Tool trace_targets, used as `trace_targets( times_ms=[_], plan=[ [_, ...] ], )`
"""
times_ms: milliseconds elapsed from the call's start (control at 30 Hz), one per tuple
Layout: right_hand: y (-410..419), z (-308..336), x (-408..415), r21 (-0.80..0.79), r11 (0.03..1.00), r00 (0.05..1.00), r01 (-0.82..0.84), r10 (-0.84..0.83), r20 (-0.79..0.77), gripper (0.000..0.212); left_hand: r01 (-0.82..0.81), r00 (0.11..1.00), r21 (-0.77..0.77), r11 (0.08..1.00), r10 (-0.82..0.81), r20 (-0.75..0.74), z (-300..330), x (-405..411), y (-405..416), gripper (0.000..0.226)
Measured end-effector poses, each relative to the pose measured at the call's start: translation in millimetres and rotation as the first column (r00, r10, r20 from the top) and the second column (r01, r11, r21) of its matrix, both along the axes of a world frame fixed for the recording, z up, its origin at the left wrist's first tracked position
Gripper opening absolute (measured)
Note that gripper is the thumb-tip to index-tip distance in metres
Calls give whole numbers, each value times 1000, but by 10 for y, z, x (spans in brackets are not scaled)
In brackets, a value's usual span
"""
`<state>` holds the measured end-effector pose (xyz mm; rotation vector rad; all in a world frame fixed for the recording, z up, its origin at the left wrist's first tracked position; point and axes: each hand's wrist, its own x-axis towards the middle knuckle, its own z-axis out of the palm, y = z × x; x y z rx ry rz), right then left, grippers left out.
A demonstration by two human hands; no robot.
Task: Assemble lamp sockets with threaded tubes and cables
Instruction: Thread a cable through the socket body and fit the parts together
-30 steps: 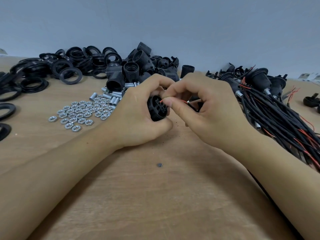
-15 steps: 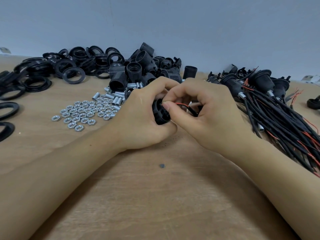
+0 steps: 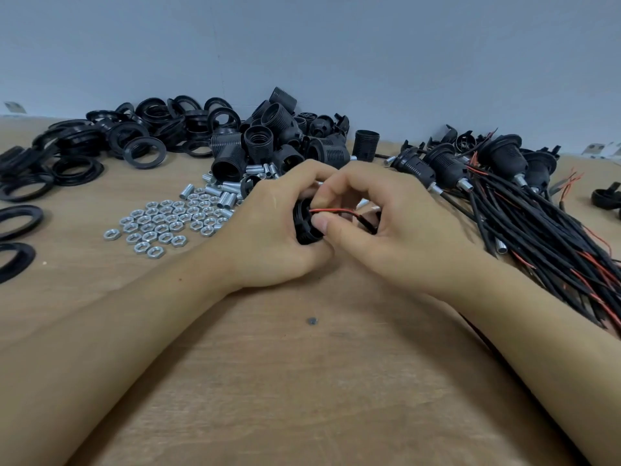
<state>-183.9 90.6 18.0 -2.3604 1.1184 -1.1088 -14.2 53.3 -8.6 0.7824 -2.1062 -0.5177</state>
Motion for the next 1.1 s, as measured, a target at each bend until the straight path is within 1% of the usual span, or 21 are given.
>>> trace_targets(
  times_ms=[67, 133, 200, 267, 333, 433, 500, 600, 700, 800, 967, 1100],
  plan=[
    [0, 2, -22, 91, 996, 1000, -16, 17, -1, 15, 5, 1000, 20, 1000, -5, -9, -7, 0, -14, 42],
    [-3, 2, -22, 112, 993, 999, -32, 30, 23, 18, -3, 1000, 33, 999, 3, -10, -9, 0, -12, 46],
    [-14, -7, -17, 70, 997, 999, -28, 25, 37, 15, -14, 1000, 37, 999, 14, 3, -3, 3, -11, 51],
    [-18, -18, -17, 13, 1000, 999, -26, 26, 22, 6, -20, 1000, 34, 999, 20, 15, -3, 10, -15, 53],
    [-23, -27, -19, 2, 999, 999, -33, 33, 31, 2, -25, 1000, 25, 999, 25, 14, -2, 19, -18, 53],
    [-43, -43, -29, 17, 999, 997, -39, 37, 74, 10, -24, 1000, 32, 999, 24, -1, 12, 21, -20, 54],
    [-48, -46, -31, -8, 1000, 996, -27, 27, 80, 15, -28, 999, 17, 999, 28, -17, 16, 12, -25, 54],
    [-60, -40, -15, -60, 998, 993, 27, -20, 115, 17, -30, 998, -9, 1000, 30, -51, 18, 19, -22, 53],
    [-60, -25, -39, -18, 998, 985, 59, -55, 162, 14, -55, 995, -42, 998, 51, -86, 30, 25, -23, 54],
    [-57, -26, -44, 13, 999, 989, 40, -42, 140, 7, -92, 992, -91, 992, 83, -99, 31, 22, -19, 55],
    [-59, -20, -44, 52, 998, 992, 27, -33, 122, 6, -87, 992, -134, 987, 73, -106, 28, 25, -20, 53],
    [-46, -19, -38, 72, 997, 988, 18, -29, 153, 6, -73, 992, -139, 988, 58, -110, 40, 21, -15, 52]
  ],
)
